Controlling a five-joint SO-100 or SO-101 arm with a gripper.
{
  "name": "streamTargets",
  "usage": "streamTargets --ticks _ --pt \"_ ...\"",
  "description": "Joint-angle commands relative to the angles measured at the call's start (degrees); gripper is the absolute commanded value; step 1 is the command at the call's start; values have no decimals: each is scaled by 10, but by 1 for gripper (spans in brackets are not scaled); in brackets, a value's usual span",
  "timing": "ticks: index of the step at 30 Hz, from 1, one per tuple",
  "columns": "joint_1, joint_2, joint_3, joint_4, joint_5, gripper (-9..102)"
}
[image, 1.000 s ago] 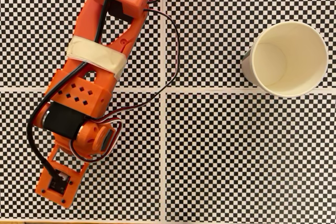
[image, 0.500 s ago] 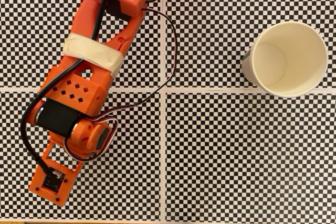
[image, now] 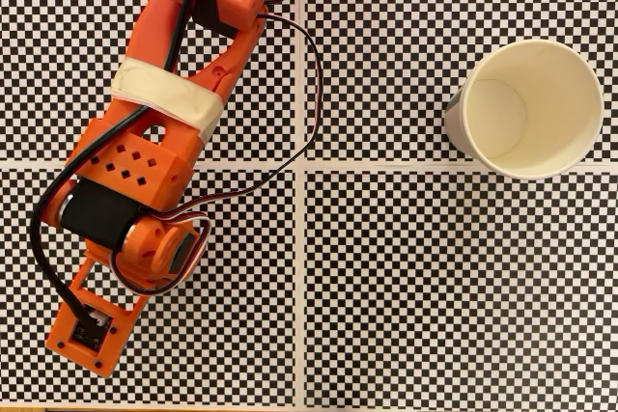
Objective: Grasp basketball and place into cup.
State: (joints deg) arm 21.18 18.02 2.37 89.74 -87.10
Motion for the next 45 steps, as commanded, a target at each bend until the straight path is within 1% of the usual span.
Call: streamTargets --ticks 1,9,19,29,35,45 --pt "4 33 -83 7 -5 1" --pt "4 62 -84 25 -6 0" --pt "-8 134 -83 91 -4 0" --pt "-17 227 -14 91 -14 0" --pt "-38 306 36 91 -24 0" --pt "-64 477 186 91 -31 0"
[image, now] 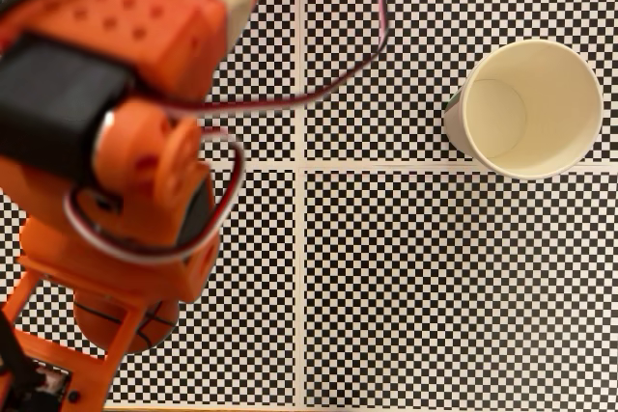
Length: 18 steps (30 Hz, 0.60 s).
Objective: Grasp basketball and place into cup.
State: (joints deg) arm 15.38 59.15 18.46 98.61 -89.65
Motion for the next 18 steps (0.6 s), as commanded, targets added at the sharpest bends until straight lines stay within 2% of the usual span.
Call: streamTargets --ticks 1,10,18 --pt "-9 84 45 3 -7 0" --pt "-40 232 184 3 -27 0" --pt "-104 351 266 3 16 0"
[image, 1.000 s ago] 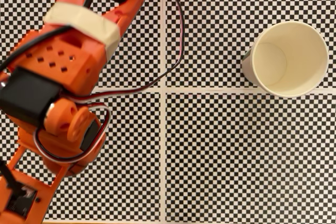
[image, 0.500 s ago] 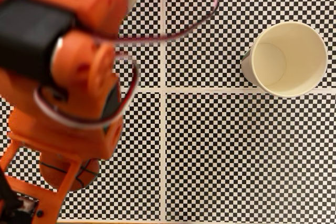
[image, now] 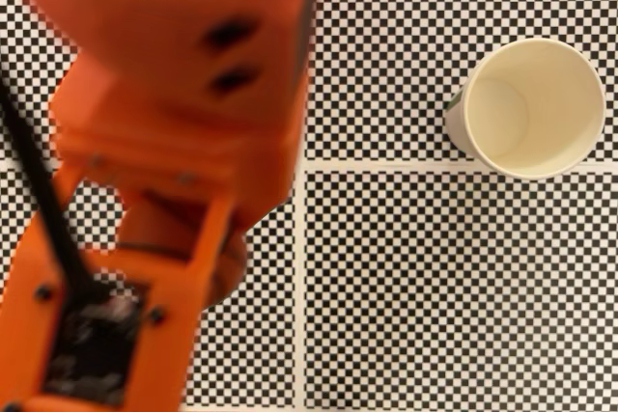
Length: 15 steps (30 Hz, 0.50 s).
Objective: Grasp basketball and place into cup.
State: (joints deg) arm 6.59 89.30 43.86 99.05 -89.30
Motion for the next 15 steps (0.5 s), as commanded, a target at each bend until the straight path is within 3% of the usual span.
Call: streamTargets --ticks 1,15 --pt "-23 62 22 -2 18 0" --pt "-173 161 117 -2 74 0"
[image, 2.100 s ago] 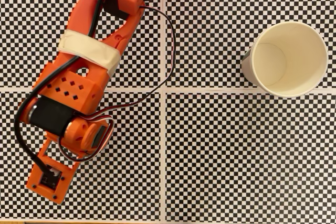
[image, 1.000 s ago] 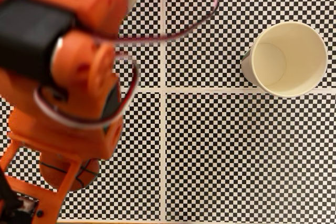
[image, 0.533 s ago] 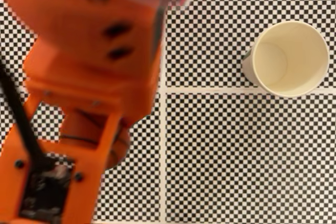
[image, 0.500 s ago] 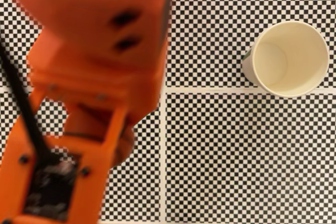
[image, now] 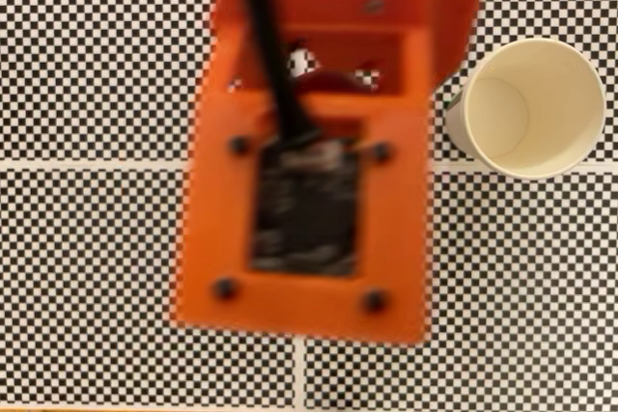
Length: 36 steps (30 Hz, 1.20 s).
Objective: Grasp basketball and place into cup.
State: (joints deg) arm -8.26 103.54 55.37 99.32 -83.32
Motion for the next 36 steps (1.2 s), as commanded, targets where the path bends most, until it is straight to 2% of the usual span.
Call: streamTargets --ticks 1,19,36 --pt "-37 17 4 -4 17 0" --pt "-219 66 132 -4 137 0" --pt "-263 70 161 -12 177 0"
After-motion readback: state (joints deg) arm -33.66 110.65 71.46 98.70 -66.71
